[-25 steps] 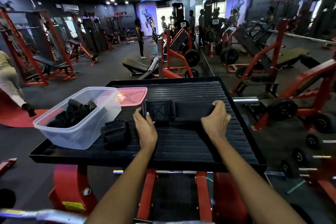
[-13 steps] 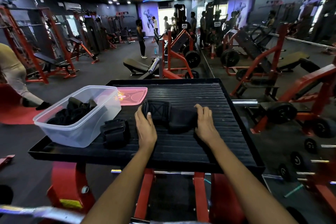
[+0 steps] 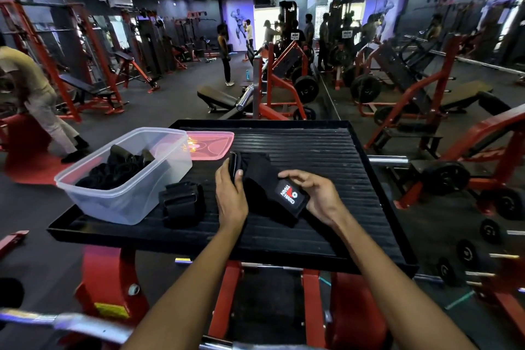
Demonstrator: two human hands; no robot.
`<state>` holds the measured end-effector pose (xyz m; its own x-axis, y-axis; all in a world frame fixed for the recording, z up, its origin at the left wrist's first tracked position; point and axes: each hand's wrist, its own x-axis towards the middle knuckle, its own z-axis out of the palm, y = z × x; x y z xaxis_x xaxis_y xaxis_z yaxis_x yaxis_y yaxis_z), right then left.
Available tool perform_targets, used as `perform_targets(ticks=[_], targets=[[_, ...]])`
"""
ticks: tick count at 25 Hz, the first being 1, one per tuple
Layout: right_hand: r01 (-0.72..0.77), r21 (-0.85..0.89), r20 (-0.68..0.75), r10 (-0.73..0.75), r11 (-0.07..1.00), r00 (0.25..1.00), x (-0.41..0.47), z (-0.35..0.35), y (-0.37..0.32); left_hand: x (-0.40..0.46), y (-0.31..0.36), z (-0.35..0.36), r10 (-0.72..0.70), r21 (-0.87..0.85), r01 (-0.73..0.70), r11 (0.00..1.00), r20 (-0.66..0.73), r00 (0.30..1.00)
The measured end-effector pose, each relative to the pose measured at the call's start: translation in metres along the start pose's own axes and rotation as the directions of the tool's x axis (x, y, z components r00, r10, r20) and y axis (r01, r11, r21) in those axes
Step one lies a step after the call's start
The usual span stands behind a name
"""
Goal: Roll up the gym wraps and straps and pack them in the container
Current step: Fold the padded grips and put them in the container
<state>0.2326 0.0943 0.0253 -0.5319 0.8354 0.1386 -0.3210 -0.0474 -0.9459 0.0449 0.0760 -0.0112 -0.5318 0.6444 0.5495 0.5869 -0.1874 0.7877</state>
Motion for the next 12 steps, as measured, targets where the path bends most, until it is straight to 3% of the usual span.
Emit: perform_targets(ticks=[2, 3, 4, 6, 8, 10, 12], targets=[[-0.056, 0.194, 0.085, 0.04, 0.979, 0.996, -0.003, 0.0, -0.004, 0.001, 0.001, 0.0, -0.032, -0.034, 0.03, 0.999, -0.053, 0.998], [-0.057, 0.183, 0.108, 0.038, 0.981, 0.993, -0.003, 0.001, -0.007, 0.002, 0.002, -0.001, -0.045, -0.059, 0.039, 0.997, -0.099, 0.994], [-0.034, 0.094, 0.115, 0.024, 0.995, 0.993, -0.003, 0.003, -0.009, 0.002, 0.002, -0.002, -0.061, -0.08, 0.049, 0.996, -0.144, 0.988], [0.063, -0.295, 0.119, -0.029, 0.953, 0.992, 0.0, 0.012, -0.015, 0.003, 0.004, -0.005, -0.091, -0.1, 0.073, 0.992, -0.193, 0.977], [0.196, -0.651, 0.172, -0.109, 0.734, 0.979, 0.003, 0.022, -0.018, 0.002, 0.007, -0.006, -0.086, -0.11, 0.068, 0.992, -0.173, 0.981], [0.219, -0.77, 0.14, -0.176, 0.599, 0.974, 0.005, 0.033, -0.023, 0.0, 0.01, -0.006, -0.08, -0.138, 0.06, 0.989, -0.142, 0.987], [0.171, -0.716, 0.096, -0.147, 0.677, 0.985, 0.003, 0.038, -0.03, 0.0, 0.011, -0.007, -0.07, -0.152, 0.047, 0.987, -0.152, 0.986]])
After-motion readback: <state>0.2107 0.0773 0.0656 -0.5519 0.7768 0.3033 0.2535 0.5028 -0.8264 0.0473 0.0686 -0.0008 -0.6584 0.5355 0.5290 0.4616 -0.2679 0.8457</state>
